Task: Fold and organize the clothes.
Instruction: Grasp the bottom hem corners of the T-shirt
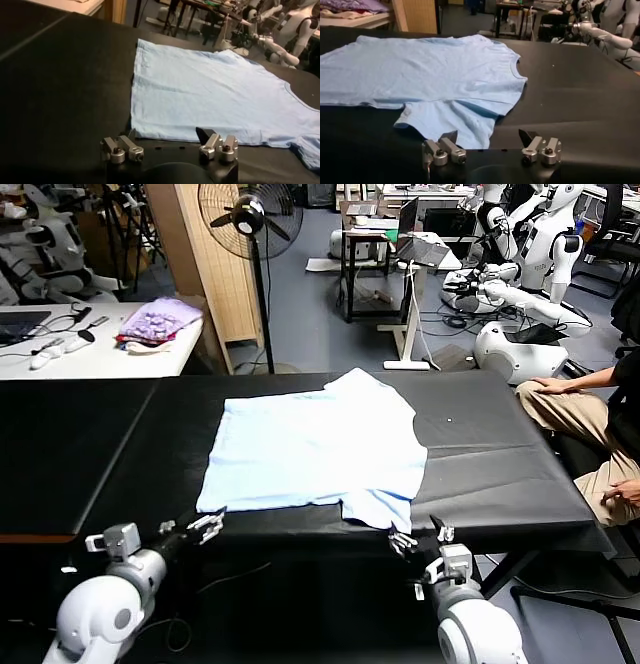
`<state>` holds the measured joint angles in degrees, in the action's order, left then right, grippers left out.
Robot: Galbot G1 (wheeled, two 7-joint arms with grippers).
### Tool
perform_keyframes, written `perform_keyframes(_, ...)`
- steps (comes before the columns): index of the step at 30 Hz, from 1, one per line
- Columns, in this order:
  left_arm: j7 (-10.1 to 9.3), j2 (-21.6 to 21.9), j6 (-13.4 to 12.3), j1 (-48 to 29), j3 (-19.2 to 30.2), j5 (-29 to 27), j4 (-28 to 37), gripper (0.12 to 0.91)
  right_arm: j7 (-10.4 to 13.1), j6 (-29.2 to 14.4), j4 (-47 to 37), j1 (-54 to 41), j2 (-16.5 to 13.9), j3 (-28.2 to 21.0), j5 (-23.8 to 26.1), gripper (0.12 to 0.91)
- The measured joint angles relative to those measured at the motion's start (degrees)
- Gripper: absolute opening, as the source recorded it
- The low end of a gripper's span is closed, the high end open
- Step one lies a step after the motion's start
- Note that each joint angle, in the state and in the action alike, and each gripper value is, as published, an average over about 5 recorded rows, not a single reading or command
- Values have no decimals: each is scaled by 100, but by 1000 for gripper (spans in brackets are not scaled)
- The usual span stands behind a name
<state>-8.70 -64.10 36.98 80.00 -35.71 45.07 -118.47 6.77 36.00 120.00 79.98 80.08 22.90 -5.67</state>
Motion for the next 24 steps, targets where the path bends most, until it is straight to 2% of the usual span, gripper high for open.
perform_keyframes(6, -121, -54, -107, -121, 52, -60, 262, 798, 7, -30, -171, -70, 63, -29, 84, 798)
perform_keyframes(9, -61, -58, -180, -148, 68, -126, 444, 798, 12, -57, -258, -81, 97, -45, 135, 780)
perform_keyframes(11, 22, -61, -232, -179, 91, -217, 562, 798, 12, -74, -307, -83, 120, -54, 155, 718)
perform_keyframes(14, 113, -81, -321, -242, 128, -340, 734, 761, 15, -91, -360, -80, 152, -60, 169, 560)
perform_keyframes(17, 151, -108, -399, -280, 151, -409, 877, 630, 26, -98, -381, -62, 180, -71, 171, 393)
perform_keyframes(20, 162, -124, -447, -280, 172, -461, 952, 463, 39, -110, -385, -40, 203, -83, 173, 222)
perform_keyframes(22, 179, -127, -465, -258, 180, -478, 960, 347, 44, -133, -380, -22, 215, -86, 178, 147)
perform_keyframes(24, 208, -126, -492, -224, 182, -475, 945, 247, 49, -156, -361, 3, 222, -87, 182, 122)
